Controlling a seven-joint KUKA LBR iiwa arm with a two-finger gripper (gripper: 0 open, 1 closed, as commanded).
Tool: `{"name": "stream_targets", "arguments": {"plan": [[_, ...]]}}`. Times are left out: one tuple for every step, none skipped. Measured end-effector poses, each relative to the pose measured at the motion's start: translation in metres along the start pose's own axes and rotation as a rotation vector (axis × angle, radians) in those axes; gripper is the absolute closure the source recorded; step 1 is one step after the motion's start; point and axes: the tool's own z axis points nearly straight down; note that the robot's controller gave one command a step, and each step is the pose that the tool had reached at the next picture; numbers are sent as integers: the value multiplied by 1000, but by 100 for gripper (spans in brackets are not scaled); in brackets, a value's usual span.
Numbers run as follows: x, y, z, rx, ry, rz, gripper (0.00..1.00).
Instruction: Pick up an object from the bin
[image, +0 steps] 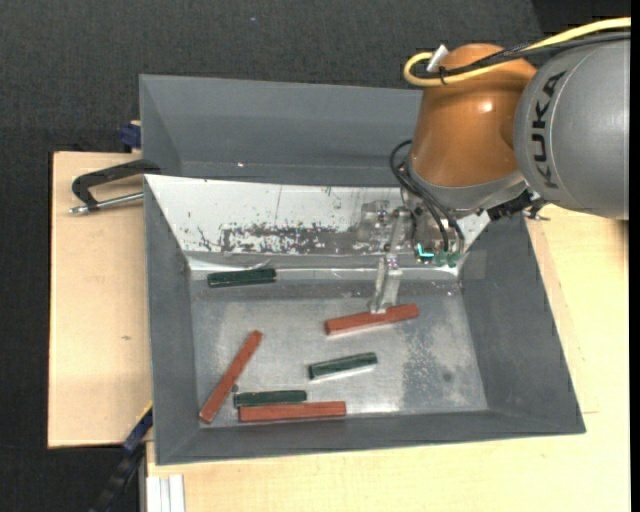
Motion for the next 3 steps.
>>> {"name": "stream_targets", "arguments": {"plan": [[-2,0,-5,-1,-8,1,0],[5,-15,34,0,-13,-81,0],[25,-38,130,0,-8,-90,100]]}}
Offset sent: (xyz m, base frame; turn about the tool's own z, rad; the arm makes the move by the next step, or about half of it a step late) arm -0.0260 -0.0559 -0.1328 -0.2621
